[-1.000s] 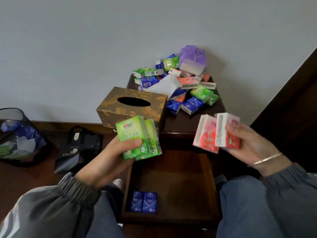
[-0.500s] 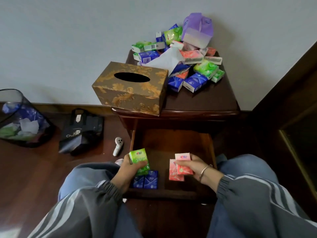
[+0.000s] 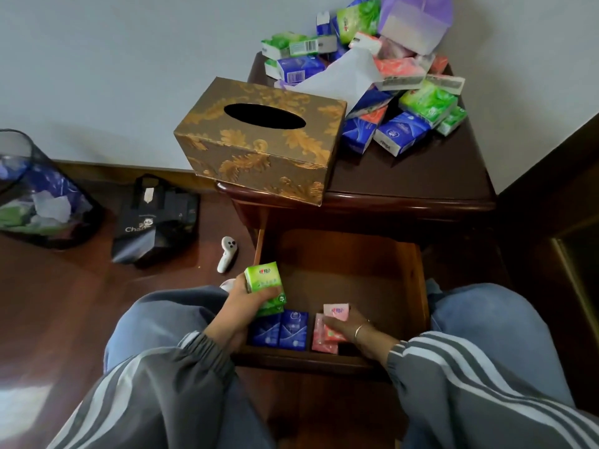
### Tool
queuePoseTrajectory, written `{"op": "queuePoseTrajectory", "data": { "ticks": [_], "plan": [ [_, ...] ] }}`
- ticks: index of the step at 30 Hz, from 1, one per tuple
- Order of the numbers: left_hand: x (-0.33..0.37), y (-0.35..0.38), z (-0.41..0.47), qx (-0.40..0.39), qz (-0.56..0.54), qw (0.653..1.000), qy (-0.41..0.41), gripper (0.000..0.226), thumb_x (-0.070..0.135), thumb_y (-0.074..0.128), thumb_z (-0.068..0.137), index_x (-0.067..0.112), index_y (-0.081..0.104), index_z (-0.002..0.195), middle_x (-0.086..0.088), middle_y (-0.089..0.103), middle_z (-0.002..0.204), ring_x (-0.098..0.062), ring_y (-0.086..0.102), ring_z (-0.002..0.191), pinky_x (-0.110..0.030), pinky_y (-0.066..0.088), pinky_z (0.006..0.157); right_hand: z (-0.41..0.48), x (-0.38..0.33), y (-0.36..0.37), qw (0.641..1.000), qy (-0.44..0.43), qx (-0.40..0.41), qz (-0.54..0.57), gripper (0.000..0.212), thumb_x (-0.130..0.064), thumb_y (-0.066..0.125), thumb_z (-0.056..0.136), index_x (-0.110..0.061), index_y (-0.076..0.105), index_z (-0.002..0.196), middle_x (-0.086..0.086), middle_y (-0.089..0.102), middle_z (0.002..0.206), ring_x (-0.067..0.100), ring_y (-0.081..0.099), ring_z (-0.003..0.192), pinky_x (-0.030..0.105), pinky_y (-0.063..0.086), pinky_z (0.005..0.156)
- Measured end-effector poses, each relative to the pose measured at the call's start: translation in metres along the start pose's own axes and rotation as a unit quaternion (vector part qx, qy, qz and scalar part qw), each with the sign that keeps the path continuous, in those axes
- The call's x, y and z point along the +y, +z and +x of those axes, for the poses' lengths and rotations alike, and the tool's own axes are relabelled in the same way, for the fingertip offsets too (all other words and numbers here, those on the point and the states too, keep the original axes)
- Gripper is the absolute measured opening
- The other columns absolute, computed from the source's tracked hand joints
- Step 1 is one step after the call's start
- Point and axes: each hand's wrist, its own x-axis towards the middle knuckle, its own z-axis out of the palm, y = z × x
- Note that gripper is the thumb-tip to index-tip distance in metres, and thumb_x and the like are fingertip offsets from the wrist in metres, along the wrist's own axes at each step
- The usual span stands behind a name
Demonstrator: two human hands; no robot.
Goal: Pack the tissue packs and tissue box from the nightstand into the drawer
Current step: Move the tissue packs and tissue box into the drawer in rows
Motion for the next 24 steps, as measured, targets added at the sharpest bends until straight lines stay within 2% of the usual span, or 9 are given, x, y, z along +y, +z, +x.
{"op": "queuePoseTrajectory", "data": {
  "ticks": [3, 4, 6, 8, 10, 13, 16, 20, 24],
  "plan": [
    [0.001, 0.001, 0.001, 0.001, -0.006, 1.0, -0.008, 0.044, 0.003, 0.07, 0.082, 0.019, 0.048, 0.117, -0.009, 0.067, 0.107, -0.025, 0.068, 0.093, -0.034, 0.057, 0.07, 0.003, -0.001, 0.004, 0.997, -0.026, 0.046, -0.049, 0.074, -0.025, 0.08, 0.072, -0.008, 0.038, 0.13, 0.017, 0.055, 0.122, 0.033, 0.057, 0.111, 0.049, 0.049, 0.094],
    [0.0, 0.002, 0.001, 0.002, -0.005, 1.0, -0.011, 0.045, 0.004, 0.071, 0.082, 0.02, 0.047, 0.117, -0.009, 0.067, 0.108, -0.024, 0.068, 0.092, -0.033, 0.056, 0.069, 0.002, -0.003, 0.004, 0.995, -0.028, 0.056, -0.084, 0.074, -0.028, 0.078, 0.074, -0.011, 0.037, 0.132, 0.017, 0.053, 0.125, 0.034, 0.055, 0.112, 0.046, 0.047, 0.096],
    [0.0, 0.001, 0.003, -0.001, -0.002, 1.0, -0.018, 0.045, 0.006, 0.072, 0.081, 0.023, 0.047, 0.114, -0.008, 0.067, 0.108, -0.022, 0.069, 0.091, -0.029, 0.056, 0.064, 0.0, -0.007, 0.002, 0.979, -0.029, 0.061, -0.19, 0.06, -0.038, 0.068, 0.082, -0.012, 0.044, 0.13, 0.014, 0.055, 0.126, 0.03, 0.055, 0.113, 0.033, 0.045, 0.094],
    [0.0, 0.001, 0.005, -0.005, -0.002, 1.0, -0.025, 0.045, 0.008, 0.073, 0.081, 0.025, 0.047, 0.113, -0.006, 0.067, 0.108, -0.02, 0.069, 0.09, -0.027, 0.055, 0.062, -0.001, -0.011, -0.001, 0.967, -0.013, 0.039, -0.253, 0.047, -0.042, 0.054, 0.091, -0.01, 0.051, 0.125, 0.011, 0.058, 0.126, 0.028, 0.056, 0.113, 0.028, 0.041, 0.086],
    [0.001, 0.0, 0.006, -0.01, 0.002, 0.999, -0.036, 0.049, 0.011, 0.074, 0.08, 0.026, 0.046, 0.118, -0.005, 0.067, 0.11, -0.021, 0.069, 0.092, -0.028, 0.056, 0.064, -0.002, -0.013, 0.0, 0.959, -0.008, 0.006, -0.283, 0.043, -0.041, 0.043, 0.096, -0.011, 0.052, 0.124, 0.011, 0.059, 0.126, 0.027, 0.057, 0.112, 0.026, 0.039, 0.082],
    [0.001, 0.0, 0.006, -0.009, 0.01, 0.999, -0.038, 0.05, 0.014, 0.075, 0.08, 0.026, 0.046, 0.119, -0.004, 0.068, 0.109, -0.018, 0.07, 0.089, -0.024, 0.055, 0.056, -0.003, -0.015, 0.004, 0.944, -0.034, -0.034, -0.325, 0.044, -0.039, 0.037, 0.098, -0.014, 0.044, 0.133, 0.012, 0.054, 0.132, 0.027, 0.053, 0.117, 0.03, 0.041, 0.092],
    [0.0, 0.0, 0.008, -0.01, 0.013, 0.999, -0.038, 0.05, 0.014, 0.075, 0.08, 0.026, 0.046, 0.119, -0.004, 0.068, 0.11, -0.019, 0.07, 0.09, -0.024, 0.055, 0.056, -0.003, -0.019, 0.007, 0.948, -0.035, -0.048, -0.311, 0.042, -0.033, 0.041, 0.097, -0.013, 0.043, 0.134, 0.013, 0.054, 0.132, 0.028, 0.054, 0.116, 0.035, 0.045, 0.098],
    [-0.002, 0.0, 0.008, -0.006, 0.005, 0.999, -0.033, 0.043, 0.012, 0.075, 0.08, 0.026, 0.048, 0.111, -0.005, 0.068, 0.107, -0.018, 0.071, 0.086, -0.023, 0.054, 0.053, -0.003, -0.015, 0.005, 0.974, -0.001, -0.039, -0.225, 0.041, -0.032, 0.052, 0.092, -0.011, 0.049, 0.127, 0.014, 0.06, 0.124, 0.03, 0.058, 0.112, 0.047, 0.049, 0.095],
    [-0.002, 0.0, 0.009, -0.012, 0.011, 0.999, -0.037, 0.05, 0.015, 0.076, 0.079, 0.025, 0.047, 0.118, -0.004, 0.068, 0.109, -0.018, 0.07, 0.09, -0.025, 0.055, 0.059, -0.004, -0.011, 0.008, 0.978, -0.007, -0.076, -0.196, 0.034, -0.026, 0.056, 0.089, -0.013, 0.058, 0.121, 0.012, 0.063, 0.122, 0.028, 0.06, 0.11, 0.045, 0.049, 0.096]
  ]
}}
